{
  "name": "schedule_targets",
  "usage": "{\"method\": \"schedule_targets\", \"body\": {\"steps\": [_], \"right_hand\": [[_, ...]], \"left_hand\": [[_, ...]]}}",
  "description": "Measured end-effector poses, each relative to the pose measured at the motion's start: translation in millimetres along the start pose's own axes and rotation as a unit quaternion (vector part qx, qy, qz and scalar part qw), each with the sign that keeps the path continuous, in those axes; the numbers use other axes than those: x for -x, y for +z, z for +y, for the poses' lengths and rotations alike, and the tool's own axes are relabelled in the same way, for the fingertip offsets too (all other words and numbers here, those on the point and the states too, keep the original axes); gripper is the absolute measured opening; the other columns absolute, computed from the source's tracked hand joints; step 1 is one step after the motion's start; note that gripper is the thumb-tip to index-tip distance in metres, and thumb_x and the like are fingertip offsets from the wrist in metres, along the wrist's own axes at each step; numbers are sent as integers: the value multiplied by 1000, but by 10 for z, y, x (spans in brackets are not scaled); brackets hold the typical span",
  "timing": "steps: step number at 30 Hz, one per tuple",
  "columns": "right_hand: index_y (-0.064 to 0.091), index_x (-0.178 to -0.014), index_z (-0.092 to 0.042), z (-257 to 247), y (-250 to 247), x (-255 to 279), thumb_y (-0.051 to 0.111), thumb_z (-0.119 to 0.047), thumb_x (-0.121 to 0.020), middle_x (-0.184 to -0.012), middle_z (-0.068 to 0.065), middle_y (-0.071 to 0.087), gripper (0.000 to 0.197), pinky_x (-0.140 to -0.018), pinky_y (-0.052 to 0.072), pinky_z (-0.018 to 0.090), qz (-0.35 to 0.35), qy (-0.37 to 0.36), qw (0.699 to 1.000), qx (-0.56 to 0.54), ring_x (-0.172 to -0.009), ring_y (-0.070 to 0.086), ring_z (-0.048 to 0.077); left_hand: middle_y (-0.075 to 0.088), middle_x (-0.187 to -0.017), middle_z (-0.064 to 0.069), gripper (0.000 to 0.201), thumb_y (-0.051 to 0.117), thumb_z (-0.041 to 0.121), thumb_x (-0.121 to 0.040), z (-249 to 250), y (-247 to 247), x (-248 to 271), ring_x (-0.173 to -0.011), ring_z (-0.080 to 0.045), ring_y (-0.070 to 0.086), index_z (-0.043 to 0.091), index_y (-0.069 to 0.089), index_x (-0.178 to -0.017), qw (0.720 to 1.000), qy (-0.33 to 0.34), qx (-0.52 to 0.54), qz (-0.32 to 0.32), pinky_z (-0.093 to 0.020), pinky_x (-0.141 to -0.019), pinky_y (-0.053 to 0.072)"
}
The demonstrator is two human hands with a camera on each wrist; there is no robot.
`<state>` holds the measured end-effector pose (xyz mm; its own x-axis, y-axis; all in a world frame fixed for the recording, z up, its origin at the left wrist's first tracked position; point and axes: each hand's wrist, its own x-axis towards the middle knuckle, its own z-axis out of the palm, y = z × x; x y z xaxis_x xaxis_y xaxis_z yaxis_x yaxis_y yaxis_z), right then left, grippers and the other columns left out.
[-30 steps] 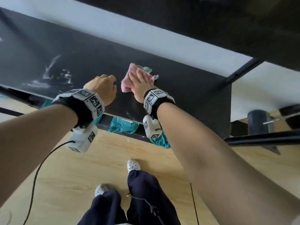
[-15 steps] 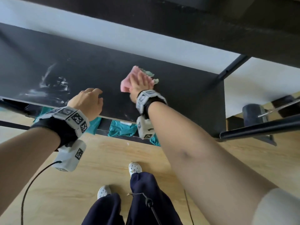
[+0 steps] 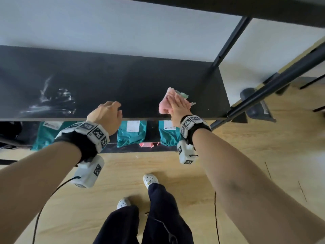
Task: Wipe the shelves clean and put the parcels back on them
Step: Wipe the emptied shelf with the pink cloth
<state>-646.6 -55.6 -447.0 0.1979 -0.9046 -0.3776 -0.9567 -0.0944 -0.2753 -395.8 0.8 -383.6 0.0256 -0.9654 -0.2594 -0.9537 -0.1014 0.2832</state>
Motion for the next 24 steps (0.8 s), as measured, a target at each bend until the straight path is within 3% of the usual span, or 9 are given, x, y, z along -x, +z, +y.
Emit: {"method": "schedule_targets", "body": {"steps": [4,6,8,11,13,17,21,24], "right_hand": [[-10,-152,-25,152,74,280,42,-7,-97,-158,1,-22,78,-120,-7,42,0,87,996,4,-146,-19,18],[-12,-152,-25,-108,194,300,48,2,-90,-158,1,-23,90,-120,-7,44,2,79,997,3,-145,-21,20],[-10,-152,-26,-475,307,251,44,5,-88,-159,2,-21,89,-120,-7,46,2,29,1000,0,-145,-21,21],[-7,-152,-27,-930,390,48,35,-9,-98,-158,3,-23,71,-119,-9,45,-32,-7,999,-21,-145,-22,23],[-4,-153,-27,-1015,330,-140,37,-21,-100,-159,6,-19,67,-119,-9,44,-40,-5,999,-17,-146,-19,24],[5,-153,-24,-792,-78,-487,54,-25,-92,-161,6,-5,78,-120,0,41,-7,8,1000,9,-149,-4,24],[9,-149,-26,-264,-428,-763,43,-47,-90,-158,1,2,71,-119,4,39,12,109,994,-26,-147,2,22],[31,-144,-20,-213,-614,-828,43,-33,-94,-154,9,22,53,-114,19,33,34,150,987,-48,-143,23,23]], "left_hand": [[54,-131,-7,37,36,28,-98,-55,83,132,-116,-30,52,15,50,-129,1000,23,0,-21,-42,-91,46],[55,-130,-8,36,36,26,-98,-103,107,171,-115,-30,53,14,51,-129,999,27,5,-22,-41,-91,47],[56,-129,-8,37,34,26,-99,-154,119,199,-114,-29,54,13,51,-128,999,24,12,-20,-41,-90,48],[55,-130,-9,37,34,25,-99,-241,142,181,-115,-29,53,12,51,-129,1000,16,15,-20,-41,-90,47],[54,-132,-7,37,35,25,-99,-283,145,109,-117,-28,52,14,50,-130,1000,7,21,-16,-41,-91,48],[52,-135,-3,38,35,28,-99,-276,125,-94,-120,-25,50,16,48,-132,999,-16,31,-14,-42,-93,47],[49,-136,-2,37,36,29,-99,-248,55,-252,-122,-25,47,17,47,-132,999,-25,18,-35,-41,-93,45],[50,-134,-4,36,37,29,-98,-349,-35,-384,-121,-26,47,15,49,-130,998,-44,13,-39,-43,-94,46]]}}
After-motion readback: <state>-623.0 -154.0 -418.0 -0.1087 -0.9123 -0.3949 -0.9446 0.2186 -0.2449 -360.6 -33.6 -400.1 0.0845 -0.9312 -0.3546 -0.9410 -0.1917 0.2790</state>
